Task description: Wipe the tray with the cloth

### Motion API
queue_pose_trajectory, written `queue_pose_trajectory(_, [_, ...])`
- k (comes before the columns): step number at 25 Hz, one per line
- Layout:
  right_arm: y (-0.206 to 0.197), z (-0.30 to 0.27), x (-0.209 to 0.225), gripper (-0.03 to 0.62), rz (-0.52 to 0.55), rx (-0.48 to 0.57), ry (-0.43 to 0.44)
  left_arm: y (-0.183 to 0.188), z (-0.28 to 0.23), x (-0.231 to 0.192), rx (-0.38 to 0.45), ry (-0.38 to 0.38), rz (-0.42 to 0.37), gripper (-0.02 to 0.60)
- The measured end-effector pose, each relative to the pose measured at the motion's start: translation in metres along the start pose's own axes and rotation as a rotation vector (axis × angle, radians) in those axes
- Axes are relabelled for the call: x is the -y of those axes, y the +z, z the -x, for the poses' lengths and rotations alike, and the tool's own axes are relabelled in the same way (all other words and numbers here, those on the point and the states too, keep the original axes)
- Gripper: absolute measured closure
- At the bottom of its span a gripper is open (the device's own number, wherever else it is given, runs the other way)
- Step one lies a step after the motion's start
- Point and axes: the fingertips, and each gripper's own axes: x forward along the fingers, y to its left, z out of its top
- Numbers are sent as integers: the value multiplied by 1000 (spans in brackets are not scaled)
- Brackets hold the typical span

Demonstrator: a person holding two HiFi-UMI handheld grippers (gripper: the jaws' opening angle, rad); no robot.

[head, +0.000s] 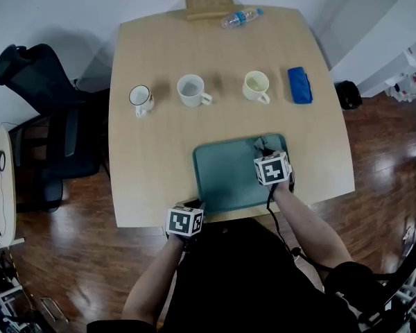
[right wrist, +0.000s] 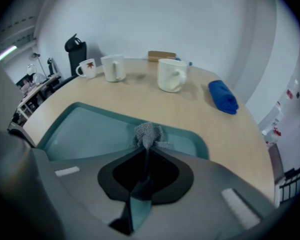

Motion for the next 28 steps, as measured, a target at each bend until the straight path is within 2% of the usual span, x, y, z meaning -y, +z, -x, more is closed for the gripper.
queue_pose_trajectory(2, [9, -2, -55, 566, 55, 12, 80, 1, 1, -1, 5, 10, 2, 522])
queue_pose_trajectory(4, [18, -2, -102, 566, 132, 21, 122, 1, 1, -1, 9, 11, 4, 522])
queue_pose_trajectory(8, [32, -4, -176, 568, 211, 25, 209, 2, 1, -2, 16, 4, -1, 522])
queue_pose_trajectory(11, [33, -3, -213, 568, 268, 27, 261, 1, 1, -2, 25, -7, -1, 522])
queue_pose_trajectory(14, [31, 0, -229, 566, 258, 32, 329, 1, 2, -4, 40, -15, 2, 522])
queue_pose_trajectory(16, [28, 1, -219, 566, 263, 30, 320, 1, 2, -5, 44, -19, 2, 522])
queue_pose_trajectory(18, [23, 2, -190, 566, 262, 26, 262, 0, 2, -5, 44, -24, -1, 522])
queue_pose_trajectory(28, [-40, 29, 29, 566, 15, -35, -77, -2, -1, -1, 43, -47, -1, 522])
